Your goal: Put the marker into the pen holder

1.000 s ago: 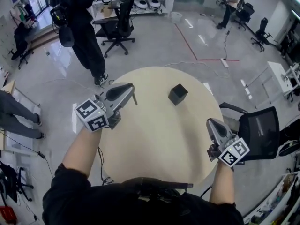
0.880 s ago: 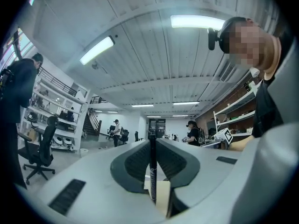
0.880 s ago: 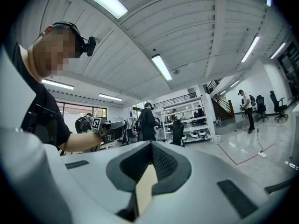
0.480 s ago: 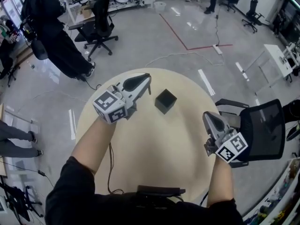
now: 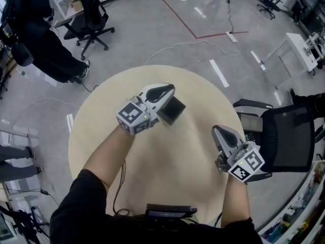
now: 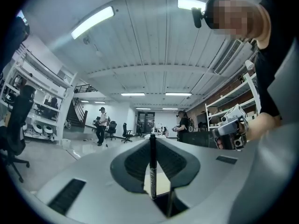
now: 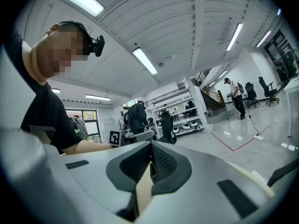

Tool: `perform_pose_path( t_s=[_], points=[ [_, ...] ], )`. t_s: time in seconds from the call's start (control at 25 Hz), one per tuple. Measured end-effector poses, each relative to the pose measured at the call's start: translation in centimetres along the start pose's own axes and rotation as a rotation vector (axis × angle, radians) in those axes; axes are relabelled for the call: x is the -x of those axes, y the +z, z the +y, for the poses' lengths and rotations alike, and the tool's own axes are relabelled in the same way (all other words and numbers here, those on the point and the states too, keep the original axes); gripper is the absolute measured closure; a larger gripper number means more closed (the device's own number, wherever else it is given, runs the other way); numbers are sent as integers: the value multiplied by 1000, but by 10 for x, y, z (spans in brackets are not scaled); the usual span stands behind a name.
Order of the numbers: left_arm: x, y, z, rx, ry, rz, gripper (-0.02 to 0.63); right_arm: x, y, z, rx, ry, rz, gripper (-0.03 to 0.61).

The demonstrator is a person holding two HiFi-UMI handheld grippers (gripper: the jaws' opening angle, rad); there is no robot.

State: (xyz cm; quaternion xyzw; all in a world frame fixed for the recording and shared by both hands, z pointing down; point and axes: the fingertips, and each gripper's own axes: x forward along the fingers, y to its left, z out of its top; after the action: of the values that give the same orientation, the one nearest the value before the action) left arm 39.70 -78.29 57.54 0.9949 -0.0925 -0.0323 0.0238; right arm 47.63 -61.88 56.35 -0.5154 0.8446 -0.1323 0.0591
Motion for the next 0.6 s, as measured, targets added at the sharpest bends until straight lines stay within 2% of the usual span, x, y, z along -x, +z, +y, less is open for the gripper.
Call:
perform_pose_path(
  t_s=[0.24,0.6],
  points=[
    [-8,-42,1,-17,-21,34,577,0,-17,-6,-13,1,12,577],
    [-5,-82,3,-57,-13,100,575,4,-29,-9,-32,-2,17,577]
  ],
)
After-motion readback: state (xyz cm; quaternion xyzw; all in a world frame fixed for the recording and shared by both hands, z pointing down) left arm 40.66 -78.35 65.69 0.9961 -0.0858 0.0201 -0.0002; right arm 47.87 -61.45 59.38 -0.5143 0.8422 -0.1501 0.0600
